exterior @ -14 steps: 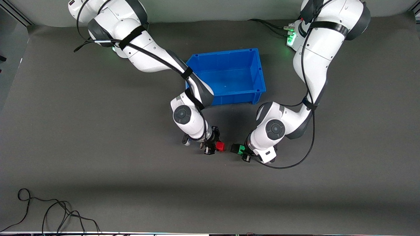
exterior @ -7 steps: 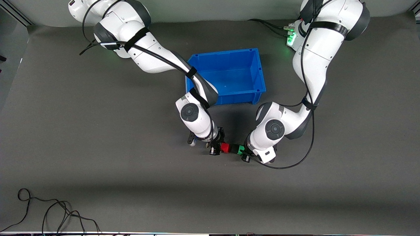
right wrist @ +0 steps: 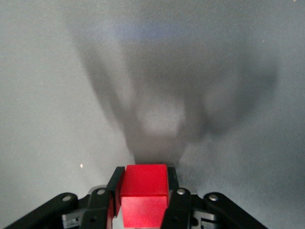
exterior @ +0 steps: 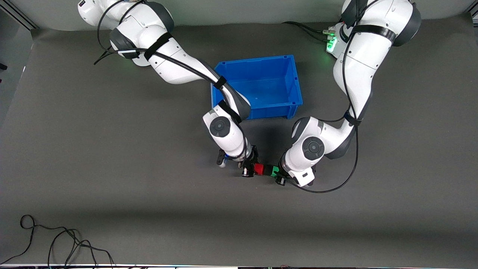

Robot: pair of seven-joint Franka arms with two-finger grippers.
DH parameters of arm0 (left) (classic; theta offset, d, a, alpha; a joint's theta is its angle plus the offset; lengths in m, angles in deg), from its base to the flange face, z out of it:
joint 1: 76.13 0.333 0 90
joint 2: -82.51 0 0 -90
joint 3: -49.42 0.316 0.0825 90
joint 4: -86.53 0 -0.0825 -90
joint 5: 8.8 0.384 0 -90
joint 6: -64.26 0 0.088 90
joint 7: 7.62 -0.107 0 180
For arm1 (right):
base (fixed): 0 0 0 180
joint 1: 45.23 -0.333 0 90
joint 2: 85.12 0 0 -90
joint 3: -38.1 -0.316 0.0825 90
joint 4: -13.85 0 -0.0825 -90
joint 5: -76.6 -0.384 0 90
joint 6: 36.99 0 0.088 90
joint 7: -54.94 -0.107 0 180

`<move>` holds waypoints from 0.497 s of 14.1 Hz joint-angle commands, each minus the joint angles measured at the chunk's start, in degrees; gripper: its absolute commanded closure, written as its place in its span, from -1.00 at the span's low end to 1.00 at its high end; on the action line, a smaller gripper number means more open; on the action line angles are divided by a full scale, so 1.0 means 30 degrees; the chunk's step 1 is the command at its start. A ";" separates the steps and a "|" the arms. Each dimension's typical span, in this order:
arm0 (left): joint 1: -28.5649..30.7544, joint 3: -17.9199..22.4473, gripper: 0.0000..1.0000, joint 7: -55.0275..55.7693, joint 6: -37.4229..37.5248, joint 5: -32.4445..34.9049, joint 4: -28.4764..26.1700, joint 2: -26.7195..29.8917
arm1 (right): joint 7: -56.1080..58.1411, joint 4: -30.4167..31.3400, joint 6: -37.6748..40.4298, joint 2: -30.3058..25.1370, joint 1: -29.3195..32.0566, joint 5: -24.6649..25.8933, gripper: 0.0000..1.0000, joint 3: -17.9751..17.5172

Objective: Attach green and red cubes to black cube
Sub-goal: 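Press the red and green cubes against the black cube's sides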

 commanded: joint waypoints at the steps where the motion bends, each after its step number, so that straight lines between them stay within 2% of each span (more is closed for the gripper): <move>1: -0.0392 0.0228 1.00 0.0424 -0.0033 -0.0013 0.0560 -0.0278 | -0.0911 -0.1105 -0.0113 0.0895 -0.0353 0.0632 0.78 0.0295; 5: -0.0392 0.0228 1.00 0.0424 -0.0033 0.0017 0.0560 -0.0278 | -0.0911 -0.1164 -0.0113 0.0925 -0.0353 0.0632 0.70 0.0295; 6: -0.0421 0.0228 1.00 0.0424 -0.0033 0.0046 0.0560 -0.0278 | -0.0911 -0.1193 -0.0113 0.0896 -0.0324 0.0632 0.41 0.0295; 7: -0.0393 0.0228 1.00 0.0424 -0.0033 0.0046 0.0560 -0.0278 | -0.0911 -0.1193 -0.0113 0.0896 -0.0324 0.0632 0.00 0.0295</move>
